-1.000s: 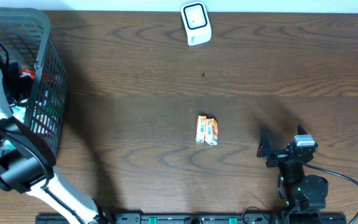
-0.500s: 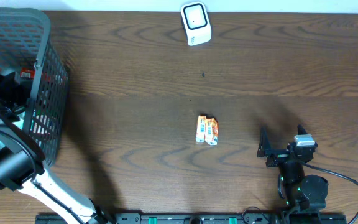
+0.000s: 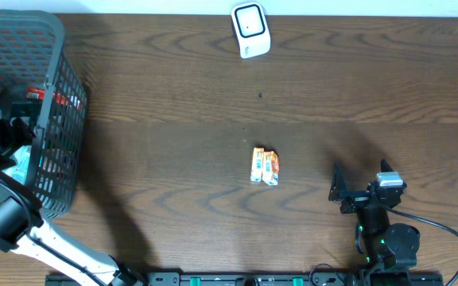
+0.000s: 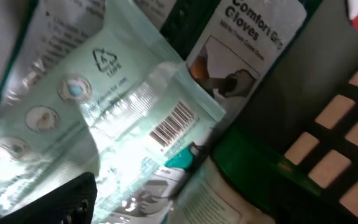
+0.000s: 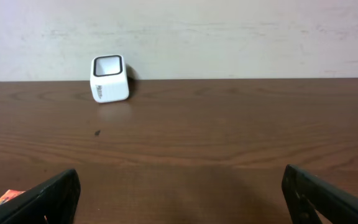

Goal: Scan the item barcode
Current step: 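Reach into the basket and grasp the green-lidded jar with left gripper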

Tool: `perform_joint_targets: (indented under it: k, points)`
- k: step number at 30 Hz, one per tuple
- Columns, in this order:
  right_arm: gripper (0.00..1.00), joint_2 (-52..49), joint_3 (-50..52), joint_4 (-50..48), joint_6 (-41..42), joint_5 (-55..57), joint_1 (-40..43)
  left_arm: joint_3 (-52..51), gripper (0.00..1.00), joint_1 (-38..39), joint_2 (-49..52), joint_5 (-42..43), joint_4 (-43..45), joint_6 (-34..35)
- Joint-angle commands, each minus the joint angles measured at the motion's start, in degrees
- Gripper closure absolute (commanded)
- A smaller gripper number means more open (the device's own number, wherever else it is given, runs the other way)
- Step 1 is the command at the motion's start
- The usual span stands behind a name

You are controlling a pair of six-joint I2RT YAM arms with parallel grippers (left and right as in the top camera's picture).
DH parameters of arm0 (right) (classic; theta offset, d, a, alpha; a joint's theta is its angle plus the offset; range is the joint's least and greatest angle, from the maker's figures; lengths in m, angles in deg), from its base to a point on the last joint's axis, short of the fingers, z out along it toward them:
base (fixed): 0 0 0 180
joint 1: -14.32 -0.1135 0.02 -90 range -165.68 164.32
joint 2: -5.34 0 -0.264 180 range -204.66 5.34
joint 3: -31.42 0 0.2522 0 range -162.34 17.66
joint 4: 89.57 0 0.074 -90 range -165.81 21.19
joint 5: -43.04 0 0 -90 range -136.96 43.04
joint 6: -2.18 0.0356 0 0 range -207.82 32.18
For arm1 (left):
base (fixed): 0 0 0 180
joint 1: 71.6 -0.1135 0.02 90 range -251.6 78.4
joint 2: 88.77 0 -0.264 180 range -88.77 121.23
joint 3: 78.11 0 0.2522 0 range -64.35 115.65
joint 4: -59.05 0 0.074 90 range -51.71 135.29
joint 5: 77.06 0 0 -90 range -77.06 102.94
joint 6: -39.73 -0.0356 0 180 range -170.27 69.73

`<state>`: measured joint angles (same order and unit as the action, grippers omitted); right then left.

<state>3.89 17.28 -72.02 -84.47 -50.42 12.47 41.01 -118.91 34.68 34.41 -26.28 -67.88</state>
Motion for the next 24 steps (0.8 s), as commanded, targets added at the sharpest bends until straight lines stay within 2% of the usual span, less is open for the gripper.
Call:
perform_joint_targets:
  k: [1, 11, 16, 24]
  points:
    - [0.01, 0.04, 0.07, 0.2, -0.66, -0.48, -0.35, 0.81, 0.12, -0.48, 0.66, 4.72, -0.98, 0.76]
    - [0.01, 0.04, 0.07, 0.2, -0.66, -0.48, -0.35, 1.6, 0.08, -0.11, -5.33, 5.03, -1.29, 1.92]
    - [0.01, 0.04, 0.07, 0.2, -0.66, -0.48, -0.35, 1.46, 0.07, 1.97, -5.49, 4.61, -4.52, -0.63]
    - [0.01, 0.04, 0.07, 0.2, -0.66, -0.48, -0.35, 1.31, 0.07, 8.37, -5.49, -7.54, -8.83, -0.55]
